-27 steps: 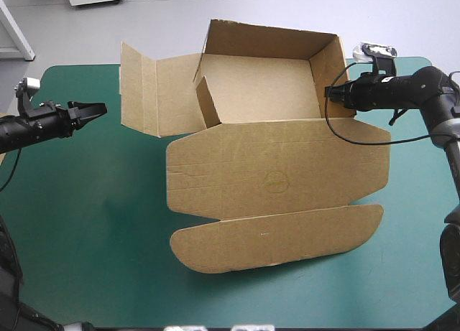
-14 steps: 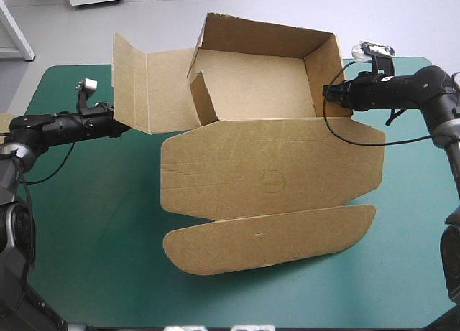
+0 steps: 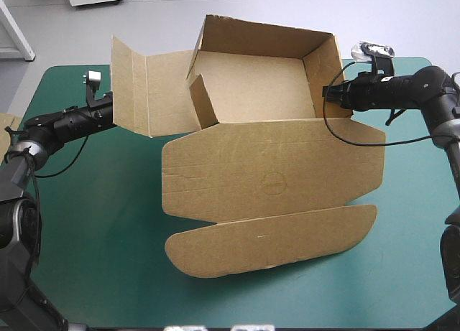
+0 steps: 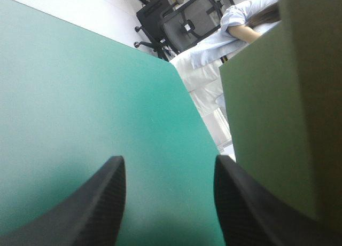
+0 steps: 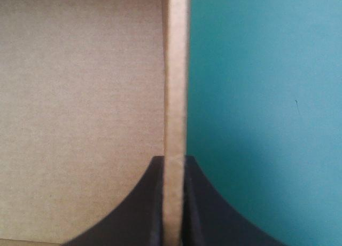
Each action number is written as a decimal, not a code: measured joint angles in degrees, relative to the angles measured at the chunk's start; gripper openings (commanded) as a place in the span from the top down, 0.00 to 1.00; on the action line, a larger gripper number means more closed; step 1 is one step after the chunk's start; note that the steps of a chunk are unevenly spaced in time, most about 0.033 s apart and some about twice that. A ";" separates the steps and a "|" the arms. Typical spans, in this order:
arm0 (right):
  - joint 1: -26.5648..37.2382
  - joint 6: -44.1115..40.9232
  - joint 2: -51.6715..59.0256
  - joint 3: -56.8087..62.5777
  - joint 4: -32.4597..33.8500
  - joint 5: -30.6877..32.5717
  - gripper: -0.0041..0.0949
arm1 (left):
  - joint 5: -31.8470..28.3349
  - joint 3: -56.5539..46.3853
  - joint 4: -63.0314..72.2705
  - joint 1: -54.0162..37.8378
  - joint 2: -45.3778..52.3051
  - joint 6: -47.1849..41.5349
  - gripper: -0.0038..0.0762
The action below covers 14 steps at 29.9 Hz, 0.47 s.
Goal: Fold the box
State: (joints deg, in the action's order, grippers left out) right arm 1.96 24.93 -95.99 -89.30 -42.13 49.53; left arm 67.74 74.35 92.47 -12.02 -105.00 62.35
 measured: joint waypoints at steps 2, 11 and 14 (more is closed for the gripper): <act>0.00 0.14 0.00 0.00 0.00 -0.05 0.96 | 0.00 0.00 1.05 0.23 0.48 -0.51 0.50; 0.00 0.35 0.00 0.00 0.88 -1.51 0.96 | 0.06 2.56 2.91 5.12 1.60 -4.20 0.50; 0.00 0.29 0.00 0.00 1.16 -1.80 0.96 | 0.11 5.28 2.91 5.97 2.04 -6.15 0.50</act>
State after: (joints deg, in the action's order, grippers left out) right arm 1.96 25.23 -95.99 -89.30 -40.98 47.72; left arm 67.85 79.63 95.38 -6.05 -102.96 56.20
